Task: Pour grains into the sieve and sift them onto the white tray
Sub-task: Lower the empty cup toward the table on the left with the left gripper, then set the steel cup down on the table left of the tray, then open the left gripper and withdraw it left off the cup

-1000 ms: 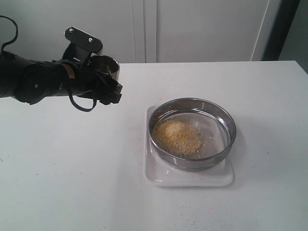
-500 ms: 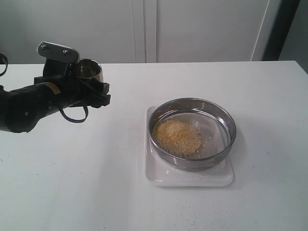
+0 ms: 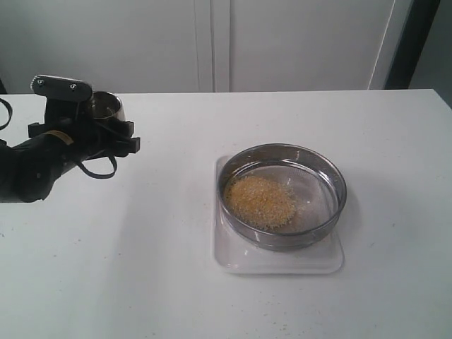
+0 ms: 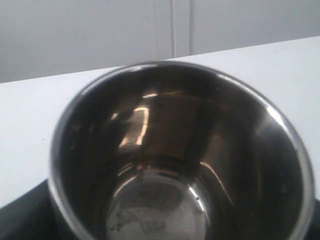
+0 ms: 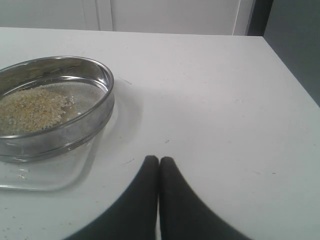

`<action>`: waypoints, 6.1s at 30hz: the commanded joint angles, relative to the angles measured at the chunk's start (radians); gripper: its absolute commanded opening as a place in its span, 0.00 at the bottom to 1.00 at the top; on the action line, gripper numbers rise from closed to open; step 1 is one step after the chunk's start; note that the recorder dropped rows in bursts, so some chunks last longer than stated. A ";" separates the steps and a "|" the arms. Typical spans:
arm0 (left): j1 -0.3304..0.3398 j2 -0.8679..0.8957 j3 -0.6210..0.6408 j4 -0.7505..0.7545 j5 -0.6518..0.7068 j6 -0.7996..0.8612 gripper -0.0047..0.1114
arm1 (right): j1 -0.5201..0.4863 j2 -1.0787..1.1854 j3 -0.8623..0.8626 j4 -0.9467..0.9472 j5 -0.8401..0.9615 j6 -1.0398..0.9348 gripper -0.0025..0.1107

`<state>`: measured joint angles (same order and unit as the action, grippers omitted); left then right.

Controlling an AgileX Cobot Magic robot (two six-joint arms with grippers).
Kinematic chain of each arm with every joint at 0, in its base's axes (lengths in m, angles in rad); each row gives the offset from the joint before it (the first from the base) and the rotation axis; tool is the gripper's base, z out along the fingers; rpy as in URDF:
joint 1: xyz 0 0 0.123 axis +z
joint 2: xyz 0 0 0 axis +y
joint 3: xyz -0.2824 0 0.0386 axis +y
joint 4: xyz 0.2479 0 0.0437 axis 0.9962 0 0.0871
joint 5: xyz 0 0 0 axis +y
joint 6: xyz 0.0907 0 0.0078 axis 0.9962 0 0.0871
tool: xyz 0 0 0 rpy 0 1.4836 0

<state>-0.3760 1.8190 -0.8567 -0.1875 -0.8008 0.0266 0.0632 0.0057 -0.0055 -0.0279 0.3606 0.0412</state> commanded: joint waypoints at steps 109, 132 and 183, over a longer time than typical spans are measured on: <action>0.050 0.404 -0.182 0.084 -0.266 -0.159 0.90 | -0.006 -0.006 0.006 -0.002 -0.011 -0.002 0.02; 0.050 0.238 -0.180 0.086 -0.127 -0.127 0.90 | -0.006 -0.006 0.006 -0.002 -0.011 -0.002 0.02; 0.110 -0.554 -0.180 0.385 1.659 -0.367 0.04 | -0.006 -0.006 0.006 -0.002 -0.011 -0.002 0.02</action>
<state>-0.2985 1.3022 -1.0388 0.1888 0.8229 -0.3216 0.0632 0.0057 -0.0055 -0.0279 0.3606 0.0412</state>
